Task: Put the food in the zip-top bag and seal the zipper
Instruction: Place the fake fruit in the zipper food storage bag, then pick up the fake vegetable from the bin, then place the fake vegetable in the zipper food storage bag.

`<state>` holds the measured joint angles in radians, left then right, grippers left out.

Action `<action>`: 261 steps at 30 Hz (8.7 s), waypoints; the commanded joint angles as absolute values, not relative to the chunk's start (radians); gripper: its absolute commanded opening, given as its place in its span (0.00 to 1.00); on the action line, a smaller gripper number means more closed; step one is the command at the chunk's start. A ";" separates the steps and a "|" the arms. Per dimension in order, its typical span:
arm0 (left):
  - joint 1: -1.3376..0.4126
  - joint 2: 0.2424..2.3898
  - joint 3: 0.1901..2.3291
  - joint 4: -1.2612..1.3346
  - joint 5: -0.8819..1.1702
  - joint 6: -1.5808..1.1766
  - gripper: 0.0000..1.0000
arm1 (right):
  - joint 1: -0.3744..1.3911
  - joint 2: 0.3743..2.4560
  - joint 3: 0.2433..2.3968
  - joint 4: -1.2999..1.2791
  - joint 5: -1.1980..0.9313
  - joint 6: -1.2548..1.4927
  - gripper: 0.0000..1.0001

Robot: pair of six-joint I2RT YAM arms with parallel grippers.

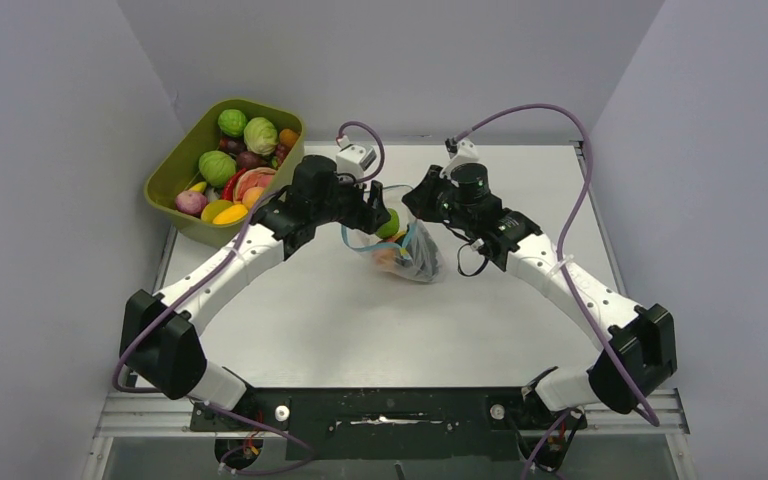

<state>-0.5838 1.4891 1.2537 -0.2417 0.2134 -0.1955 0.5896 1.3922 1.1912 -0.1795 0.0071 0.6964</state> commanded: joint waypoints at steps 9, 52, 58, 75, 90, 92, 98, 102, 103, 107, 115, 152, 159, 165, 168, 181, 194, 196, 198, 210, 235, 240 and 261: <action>-0.589 1.354 1.335 -0.243 0.167 -0.231 0.66 | 0.588 1.278 1.158 -0.088 0.010 0.698 0.00; 0.174 1.684 1.525 -0.221 -0.013 -0.394 0.78 | 0.580 1.210 1.112 -0.120 -0.043 0.672 0.00; 0.197 1.827 1.625 -0.217 -0.061 -0.392 0.79 | 0.578 1.225 1.122 -0.127 -0.035 0.670 0.00; 0.225 2.074 1.847 -0.265 -0.125 -0.350 0.81 | 0.556 1.266 1.147 -0.109 -0.020 0.650 0.00; 0.213 2.182 1.874 -0.221 -0.124 -0.432 0.81 | 0.539 1.304 1.152 -0.094 -0.039 0.641 0.00; 0.212 2.199 1.882 -0.216 -0.128 -0.440 0.81 | 0.537 1.306 1.152 -0.093 -0.042 0.641 0.00; 0.207 2.234 1.878 -0.166 -0.089 -0.437 0.78 | 0.535 1.302 1.136 -0.075 -0.052 0.629 0.00; 0.207 2.246 1.878 -0.152 -0.071 -0.442 0.79 | 0.536 1.313 1.143 -0.069 -0.077 0.625 0.00; 0.208 2.247 1.877 -0.146 -0.070 -0.443 0.79 | 0.535 1.317 1.150 -0.072 -0.084 0.624 0.00; 0.209 2.251 1.899 -0.163 -0.075 -0.437 0.75 | 0.537 1.316 1.150 -0.083 -0.087 0.624 0.00; 0.203 2.188 1.877 -0.200 -0.069 -0.405 0.60 | 0.542 1.301 1.139 -0.080 -0.079 0.635 0.00; 0.182 1.757 1.493 -0.110 -0.024 -0.380 0.43 | 0.568 1.261 1.058 -0.094 0.009 0.697 0.00; 0.155 1.688 1.488 -0.118 0.024 -0.394 0.41 | 0.569 1.259 1.062 -0.095 0.012 0.710 0.00; 0.144 1.576 1.418 -0.127 0.127 -0.425 0.41 | 0.569 1.256 1.075 -0.115 0.038 0.719 0.00; 0.130 1.525 1.394 -0.138 0.176 -0.432 0.41 | 0.569 1.264 1.089 -0.128 0.043 0.713 0.00; 0.056 1.387 1.245 -0.072 0.488 -0.543 0.40 | 0.567 1.323 1.127 -0.125 0.031 0.746 0.01; -0.102 1.307 1.187 0.051 0.705 -0.656 0.39 | 0.563 1.349 1.179 -0.158 0.023 0.732 0.01; -0.129 1.296 1.185 0.080 0.724 -0.668 0.39 | 0.563 1.352 1.187 -0.159 0.022 0.731 0.01; -0.156 1.287 1.183 0.109 0.731 -0.690 0.39 | 0.561 1.355 1.192 -0.162 0.017 0.730 0.01; -0.304 1.290 1.138 0.223 0.781 -0.747 0.39 | 0.552 1.337 1.188 -0.150 -0.018 0.724 0.02; -0.463 1.452 1.224 -0.129 0.524 -0.494 0.45 | 0.544 1.330 1.182 -0.132 -0.073 0.710 0.02; -0.484 1.467 1.269 -0.180 0.475 -0.469 0.56 | 0.545 1.320 1.166 -0.129 -0.075 0.710 0.02; -0.486 1.362 1.388 -0.399 0.314 -0.284 0.85 | 0.537 1.338 1.208 -0.187 -0.115 0.640 0.02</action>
